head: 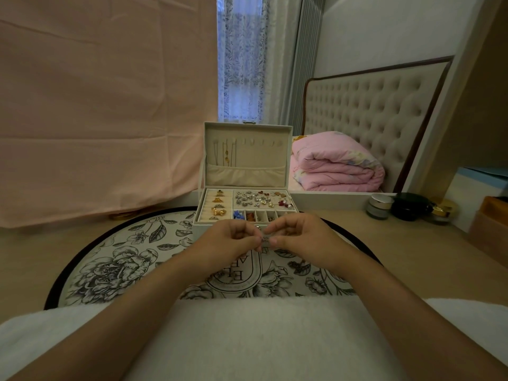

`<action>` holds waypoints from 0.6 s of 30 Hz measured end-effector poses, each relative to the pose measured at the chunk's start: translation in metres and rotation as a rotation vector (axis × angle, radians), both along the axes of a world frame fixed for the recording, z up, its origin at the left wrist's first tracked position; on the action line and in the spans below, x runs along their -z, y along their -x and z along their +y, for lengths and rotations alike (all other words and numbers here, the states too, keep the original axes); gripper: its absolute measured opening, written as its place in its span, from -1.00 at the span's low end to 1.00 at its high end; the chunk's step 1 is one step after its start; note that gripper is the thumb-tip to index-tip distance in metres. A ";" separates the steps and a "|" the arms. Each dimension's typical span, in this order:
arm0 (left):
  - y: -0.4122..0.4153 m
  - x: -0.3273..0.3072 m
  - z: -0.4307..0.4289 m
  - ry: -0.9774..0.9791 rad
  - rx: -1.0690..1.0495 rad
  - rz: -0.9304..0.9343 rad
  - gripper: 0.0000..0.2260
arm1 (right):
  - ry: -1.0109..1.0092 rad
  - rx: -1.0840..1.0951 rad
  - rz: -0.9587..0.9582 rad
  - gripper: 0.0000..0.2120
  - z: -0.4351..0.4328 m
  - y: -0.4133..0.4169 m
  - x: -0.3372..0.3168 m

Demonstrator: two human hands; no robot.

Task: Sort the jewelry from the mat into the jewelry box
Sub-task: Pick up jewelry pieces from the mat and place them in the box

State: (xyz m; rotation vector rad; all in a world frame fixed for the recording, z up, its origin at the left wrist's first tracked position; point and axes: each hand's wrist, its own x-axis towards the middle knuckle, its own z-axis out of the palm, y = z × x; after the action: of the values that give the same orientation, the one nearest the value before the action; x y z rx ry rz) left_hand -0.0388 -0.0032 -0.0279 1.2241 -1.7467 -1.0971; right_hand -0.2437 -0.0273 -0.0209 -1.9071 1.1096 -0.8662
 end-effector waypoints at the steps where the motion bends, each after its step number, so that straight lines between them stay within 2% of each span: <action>1: 0.000 0.000 0.000 0.023 0.000 -0.017 -0.93 | 0.027 0.004 0.035 -0.87 0.000 0.000 0.000; 7: 0.001 0.005 -0.001 0.121 -0.032 -0.055 -0.90 | 0.092 0.019 0.059 -0.93 0.000 0.002 -0.001; 12: 0.000 0.005 -0.004 0.127 -0.034 -0.135 -0.94 | 0.138 0.010 0.050 -0.92 0.002 0.001 -0.003; 18: -0.001 0.003 -0.003 0.010 -0.041 0.019 -0.95 | 0.170 0.033 0.059 -0.90 0.000 0.001 -0.002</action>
State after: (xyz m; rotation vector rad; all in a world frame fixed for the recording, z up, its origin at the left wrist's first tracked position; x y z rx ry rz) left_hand -0.0377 -0.0059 -0.0313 1.2345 -1.7034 -1.0717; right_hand -0.2449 -0.0269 -0.0187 -2.0705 1.1369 -0.9543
